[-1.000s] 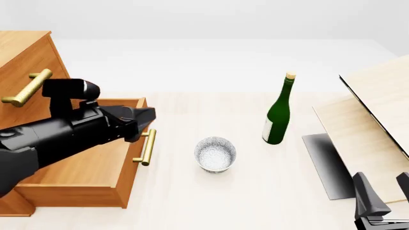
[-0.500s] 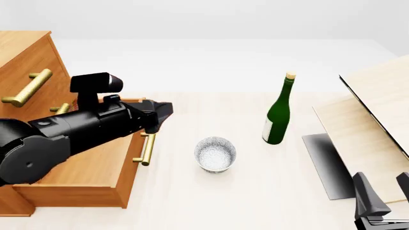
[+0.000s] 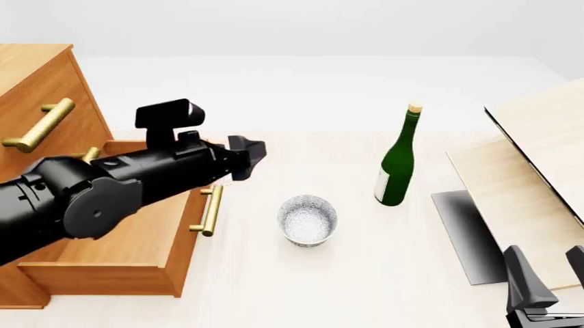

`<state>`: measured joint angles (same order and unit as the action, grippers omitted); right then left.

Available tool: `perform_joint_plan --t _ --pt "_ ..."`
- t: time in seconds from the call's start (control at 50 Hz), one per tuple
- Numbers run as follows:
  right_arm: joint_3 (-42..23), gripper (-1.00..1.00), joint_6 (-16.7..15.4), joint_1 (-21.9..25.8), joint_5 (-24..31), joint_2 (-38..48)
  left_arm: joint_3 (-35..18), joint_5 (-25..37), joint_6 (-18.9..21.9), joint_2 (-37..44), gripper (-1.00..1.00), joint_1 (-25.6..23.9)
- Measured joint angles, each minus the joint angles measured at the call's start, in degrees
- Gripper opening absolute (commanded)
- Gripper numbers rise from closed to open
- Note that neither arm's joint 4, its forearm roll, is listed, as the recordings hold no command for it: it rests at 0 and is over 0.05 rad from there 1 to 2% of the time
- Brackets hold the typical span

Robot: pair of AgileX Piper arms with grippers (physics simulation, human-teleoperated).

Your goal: Put the bowl in the bottom drawer of the cabinet and close it.

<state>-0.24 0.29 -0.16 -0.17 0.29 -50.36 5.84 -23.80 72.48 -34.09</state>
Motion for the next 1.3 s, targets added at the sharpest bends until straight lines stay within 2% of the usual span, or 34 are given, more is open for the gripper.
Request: perform_joint_plan --t 1.3 --pt "0.0 1.0 0.0 0.0 0.0 0.0 -3.1 -9.9 -5.2 21.7 1.0 1.3"
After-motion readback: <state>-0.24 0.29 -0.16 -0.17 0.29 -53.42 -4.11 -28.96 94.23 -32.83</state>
